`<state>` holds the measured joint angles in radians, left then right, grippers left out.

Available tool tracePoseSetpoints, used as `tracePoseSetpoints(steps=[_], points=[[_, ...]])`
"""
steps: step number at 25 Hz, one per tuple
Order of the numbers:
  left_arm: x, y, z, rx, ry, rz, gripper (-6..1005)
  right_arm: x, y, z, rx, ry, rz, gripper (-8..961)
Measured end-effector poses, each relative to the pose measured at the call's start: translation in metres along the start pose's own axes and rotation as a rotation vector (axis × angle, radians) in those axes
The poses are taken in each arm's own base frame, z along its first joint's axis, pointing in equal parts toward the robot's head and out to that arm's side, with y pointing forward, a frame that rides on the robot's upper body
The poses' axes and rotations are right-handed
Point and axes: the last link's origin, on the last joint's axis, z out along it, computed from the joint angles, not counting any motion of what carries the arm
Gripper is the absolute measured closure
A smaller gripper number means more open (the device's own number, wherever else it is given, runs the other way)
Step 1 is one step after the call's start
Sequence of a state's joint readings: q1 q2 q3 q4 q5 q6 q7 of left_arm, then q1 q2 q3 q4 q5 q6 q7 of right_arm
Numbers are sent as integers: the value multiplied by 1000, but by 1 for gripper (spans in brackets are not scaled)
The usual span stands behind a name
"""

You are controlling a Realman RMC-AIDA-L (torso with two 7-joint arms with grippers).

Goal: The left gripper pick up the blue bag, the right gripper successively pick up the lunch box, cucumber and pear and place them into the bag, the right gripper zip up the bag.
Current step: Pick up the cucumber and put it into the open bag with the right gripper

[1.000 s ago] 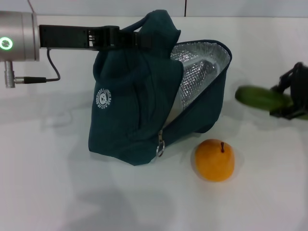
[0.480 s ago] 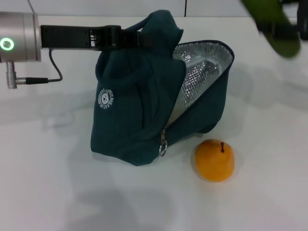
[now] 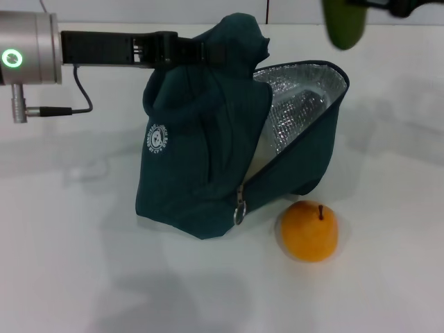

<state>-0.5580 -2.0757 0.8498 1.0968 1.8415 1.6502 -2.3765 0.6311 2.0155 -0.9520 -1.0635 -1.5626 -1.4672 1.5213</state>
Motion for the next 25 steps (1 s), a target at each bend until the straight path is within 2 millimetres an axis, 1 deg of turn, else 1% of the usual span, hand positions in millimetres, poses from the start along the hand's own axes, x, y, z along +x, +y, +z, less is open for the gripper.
tracePoseSetpoints(steps=[2,5,10,16,20,25], points=[[0,0,0,0,0,1,949,16,0,13,-16,0,34,408],[2,0,0,3,5,3,949,33,2,25,-37,12,66,408],[3,0,1,2,13,1,950,55,9,36,-70,76,65,406],[2,-4,2,-6,41,-17,949,74,17,42,-96,182,33,402],[3,-5,1,-16,54,-17,949,81,18,41,-96,229,17,400],[5,-6,0,-8,62,-16,950,86,18,39,-106,276,-5,397]])
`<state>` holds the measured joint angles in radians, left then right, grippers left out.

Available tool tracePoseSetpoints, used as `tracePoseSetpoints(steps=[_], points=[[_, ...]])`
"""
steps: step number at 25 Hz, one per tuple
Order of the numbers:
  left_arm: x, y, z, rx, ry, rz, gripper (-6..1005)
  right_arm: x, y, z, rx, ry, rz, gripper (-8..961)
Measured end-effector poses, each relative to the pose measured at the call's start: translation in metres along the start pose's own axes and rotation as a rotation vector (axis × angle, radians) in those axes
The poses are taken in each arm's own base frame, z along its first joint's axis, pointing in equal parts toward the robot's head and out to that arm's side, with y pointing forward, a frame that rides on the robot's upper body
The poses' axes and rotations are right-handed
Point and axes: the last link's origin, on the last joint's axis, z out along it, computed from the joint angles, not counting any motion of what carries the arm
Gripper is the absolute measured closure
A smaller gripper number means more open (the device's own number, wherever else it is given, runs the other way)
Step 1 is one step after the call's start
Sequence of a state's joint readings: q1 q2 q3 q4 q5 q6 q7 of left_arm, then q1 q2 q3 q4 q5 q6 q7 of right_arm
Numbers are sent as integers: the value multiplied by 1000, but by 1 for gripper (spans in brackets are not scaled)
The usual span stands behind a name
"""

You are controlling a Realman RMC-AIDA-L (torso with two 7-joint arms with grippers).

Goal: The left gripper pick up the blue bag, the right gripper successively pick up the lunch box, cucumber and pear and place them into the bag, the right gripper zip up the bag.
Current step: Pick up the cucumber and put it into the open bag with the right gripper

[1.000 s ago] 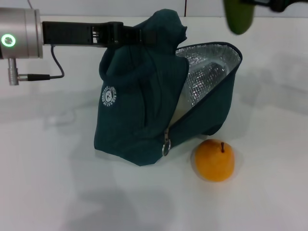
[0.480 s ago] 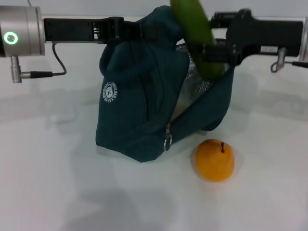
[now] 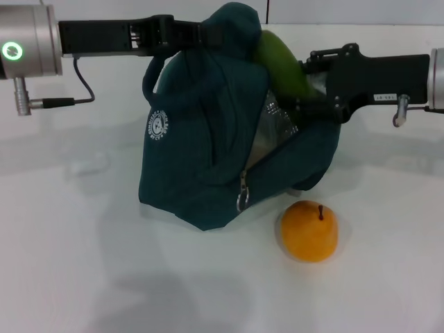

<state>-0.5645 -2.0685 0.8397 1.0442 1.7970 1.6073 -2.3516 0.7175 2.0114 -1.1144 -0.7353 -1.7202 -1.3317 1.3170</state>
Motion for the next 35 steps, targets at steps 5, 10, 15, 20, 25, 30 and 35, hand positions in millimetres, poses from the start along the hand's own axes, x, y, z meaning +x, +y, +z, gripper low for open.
tracePoseSetpoints(steps=[5,10,15,20,25,30,35], points=[[1,-1,-1,4,6,-1,950,1,0,0,-9,23,-9,394],[1,-1,-2,5,13,-1,950,0,0,1,-18,34,-20,391],[1,-1,-1,3,11,-2,949,-3,0,6,-25,38,-20,388],[0,0,0,0,9,-1,949,-8,-1,14,-42,47,10,386],[-1,0,1,-2,5,3,950,-10,1,17,-52,60,29,383],[-2,0,1,-1,5,1,949,-11,-1,17,-47,60,33,380],[-2,0,1,-2,5,1,950,-10,-1,16,-50,73,29,377]])
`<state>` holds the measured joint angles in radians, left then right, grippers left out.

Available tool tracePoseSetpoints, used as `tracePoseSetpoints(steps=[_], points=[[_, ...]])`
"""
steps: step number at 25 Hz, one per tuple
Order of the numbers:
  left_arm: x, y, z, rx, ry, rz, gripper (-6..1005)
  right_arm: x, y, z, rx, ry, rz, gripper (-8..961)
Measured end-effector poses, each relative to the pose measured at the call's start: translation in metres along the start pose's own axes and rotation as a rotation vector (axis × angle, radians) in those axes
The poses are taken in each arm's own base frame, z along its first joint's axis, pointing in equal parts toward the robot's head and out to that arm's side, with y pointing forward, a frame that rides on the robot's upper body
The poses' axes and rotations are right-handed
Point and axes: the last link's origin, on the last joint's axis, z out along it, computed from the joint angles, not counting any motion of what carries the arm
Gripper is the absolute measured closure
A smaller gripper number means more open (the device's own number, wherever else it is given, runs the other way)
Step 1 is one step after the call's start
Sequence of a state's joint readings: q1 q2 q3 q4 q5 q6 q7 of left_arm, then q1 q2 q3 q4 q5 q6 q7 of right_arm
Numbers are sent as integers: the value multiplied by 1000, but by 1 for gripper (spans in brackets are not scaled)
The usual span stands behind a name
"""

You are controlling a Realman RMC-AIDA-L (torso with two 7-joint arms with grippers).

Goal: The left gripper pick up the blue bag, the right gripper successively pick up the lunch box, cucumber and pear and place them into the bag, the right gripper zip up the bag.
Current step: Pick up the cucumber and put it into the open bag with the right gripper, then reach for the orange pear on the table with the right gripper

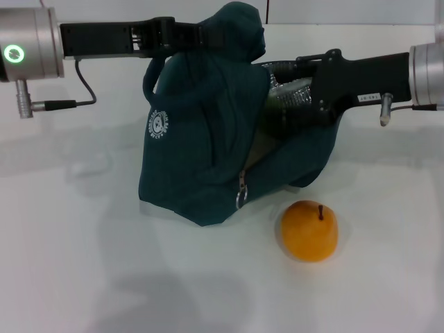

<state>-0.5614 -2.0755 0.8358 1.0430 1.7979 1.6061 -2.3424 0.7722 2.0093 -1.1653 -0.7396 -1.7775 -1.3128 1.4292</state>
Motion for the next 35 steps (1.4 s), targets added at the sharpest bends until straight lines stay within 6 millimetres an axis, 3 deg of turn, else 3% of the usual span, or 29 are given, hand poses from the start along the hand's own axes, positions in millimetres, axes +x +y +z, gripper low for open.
tracePoseSetpoints(steps=[5,8,17,21,35], points=[[0,0,-1,1,4,1,950,-1,0,-2,0,24,-8,374],[-1,-1,-2,4,6,-3,950,-1,-1,-9,24,16,-16,190],[-2,-2,-3,7,9,-8,950,-13,-9,-57,168,-12,21,157],[-8,-7,-2,3,7,-13,950,-15,-8,-73,132,31,81,156],[-18,-19,-7,-1,51,-35,950,21,60,-74,-127,9,50,157]])
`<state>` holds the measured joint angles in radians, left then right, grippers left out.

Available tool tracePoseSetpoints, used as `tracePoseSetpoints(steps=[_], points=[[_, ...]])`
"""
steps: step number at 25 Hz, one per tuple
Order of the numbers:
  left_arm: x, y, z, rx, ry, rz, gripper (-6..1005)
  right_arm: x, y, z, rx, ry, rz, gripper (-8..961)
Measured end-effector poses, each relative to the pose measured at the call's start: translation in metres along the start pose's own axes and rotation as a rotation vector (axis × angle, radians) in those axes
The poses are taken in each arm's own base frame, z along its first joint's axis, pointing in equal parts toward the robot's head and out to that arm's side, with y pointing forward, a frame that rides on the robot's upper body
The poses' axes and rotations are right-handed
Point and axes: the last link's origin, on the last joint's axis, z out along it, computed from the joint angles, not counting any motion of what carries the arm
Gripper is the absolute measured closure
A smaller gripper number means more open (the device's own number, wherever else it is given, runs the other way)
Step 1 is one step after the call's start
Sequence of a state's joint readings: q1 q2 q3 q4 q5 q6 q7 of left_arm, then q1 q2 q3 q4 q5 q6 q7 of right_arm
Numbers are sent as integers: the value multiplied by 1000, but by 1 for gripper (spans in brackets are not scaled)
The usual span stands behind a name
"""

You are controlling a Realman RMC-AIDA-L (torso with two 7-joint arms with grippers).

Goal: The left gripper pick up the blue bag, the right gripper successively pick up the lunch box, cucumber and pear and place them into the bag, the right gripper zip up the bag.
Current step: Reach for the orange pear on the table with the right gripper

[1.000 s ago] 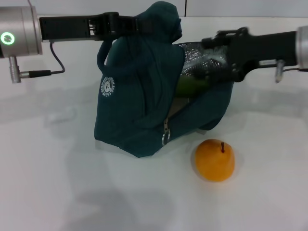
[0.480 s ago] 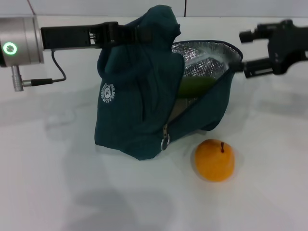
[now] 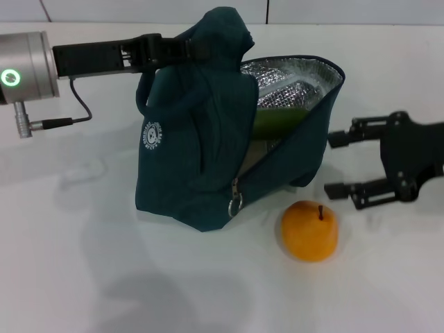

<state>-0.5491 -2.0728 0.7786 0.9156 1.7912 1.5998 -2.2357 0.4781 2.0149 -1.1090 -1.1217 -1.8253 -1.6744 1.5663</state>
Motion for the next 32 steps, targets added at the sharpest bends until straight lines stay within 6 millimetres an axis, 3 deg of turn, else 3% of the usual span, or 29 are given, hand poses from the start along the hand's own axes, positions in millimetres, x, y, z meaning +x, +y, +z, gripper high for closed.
tracePoseSetpoints(steps=[6,16,32], points=[[0,0,0,1,0,2,949,17,15,2,-54,-49,16,161],[2,-1,2,6,3,16,949,49,18,14,-56,-63,66,169],[3,0,4,4,2,21,949,64,13,38,-56,-42,104,172]])
